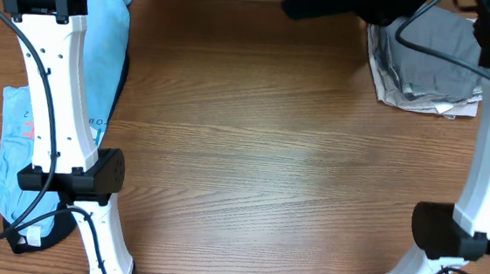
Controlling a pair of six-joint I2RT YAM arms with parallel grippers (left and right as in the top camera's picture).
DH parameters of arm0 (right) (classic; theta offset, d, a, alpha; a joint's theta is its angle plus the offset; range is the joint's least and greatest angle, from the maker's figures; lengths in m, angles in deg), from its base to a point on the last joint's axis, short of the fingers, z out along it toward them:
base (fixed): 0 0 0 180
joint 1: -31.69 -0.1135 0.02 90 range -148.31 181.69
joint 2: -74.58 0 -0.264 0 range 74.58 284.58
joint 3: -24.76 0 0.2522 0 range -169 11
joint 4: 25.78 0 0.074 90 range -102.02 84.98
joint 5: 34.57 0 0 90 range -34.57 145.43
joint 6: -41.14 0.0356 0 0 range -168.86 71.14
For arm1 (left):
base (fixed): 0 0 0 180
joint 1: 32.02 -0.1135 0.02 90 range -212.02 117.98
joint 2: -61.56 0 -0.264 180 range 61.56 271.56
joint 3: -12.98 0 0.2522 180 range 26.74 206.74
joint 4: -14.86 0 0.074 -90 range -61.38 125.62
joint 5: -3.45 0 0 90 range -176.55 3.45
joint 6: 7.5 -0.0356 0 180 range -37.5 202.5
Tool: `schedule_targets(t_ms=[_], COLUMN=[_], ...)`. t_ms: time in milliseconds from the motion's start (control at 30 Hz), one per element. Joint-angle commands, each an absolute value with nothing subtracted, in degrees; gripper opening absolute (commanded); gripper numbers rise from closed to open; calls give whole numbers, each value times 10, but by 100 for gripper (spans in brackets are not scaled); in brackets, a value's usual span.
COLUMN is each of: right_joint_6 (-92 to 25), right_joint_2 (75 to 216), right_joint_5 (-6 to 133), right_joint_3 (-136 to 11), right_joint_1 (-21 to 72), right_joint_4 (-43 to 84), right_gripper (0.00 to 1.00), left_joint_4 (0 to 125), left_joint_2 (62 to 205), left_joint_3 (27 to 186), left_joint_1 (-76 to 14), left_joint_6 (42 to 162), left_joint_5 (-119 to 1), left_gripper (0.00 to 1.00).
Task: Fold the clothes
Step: 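Lift the black shirt high with both grippers and shake it out, then lower the stretched shirt flat onto the table center with both grippers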
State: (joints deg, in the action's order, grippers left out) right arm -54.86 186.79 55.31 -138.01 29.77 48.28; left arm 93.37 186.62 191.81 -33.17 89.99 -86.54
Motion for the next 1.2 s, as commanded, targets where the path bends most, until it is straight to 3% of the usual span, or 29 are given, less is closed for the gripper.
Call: schedule_targets(t_ms=[0,500,833,1167], right_joint_6=[-539,-468,-440,-406], right_joint_2=[1922,1934,1858,1634], right_joint_5=[597,620,623,604], right_joint_3=[-1352,-1338,-1309,-1019], right_joint_1=[302,320,329,332], right_joint_4=[525,759,850,845], right_gripper=[4,4,4,4], left_joint_4=[991,1253,1254,1254], left_joint_2=[1882,1897,1834,1622], left_joint_3=[1913,1871,1771,1460], left_joint_1=[-343,-355,-352,-346], left_joint_6=[887,892,891,921], left_joint_5=[-887,-901,-866,-909], left_gripper=[4,4,4,4])
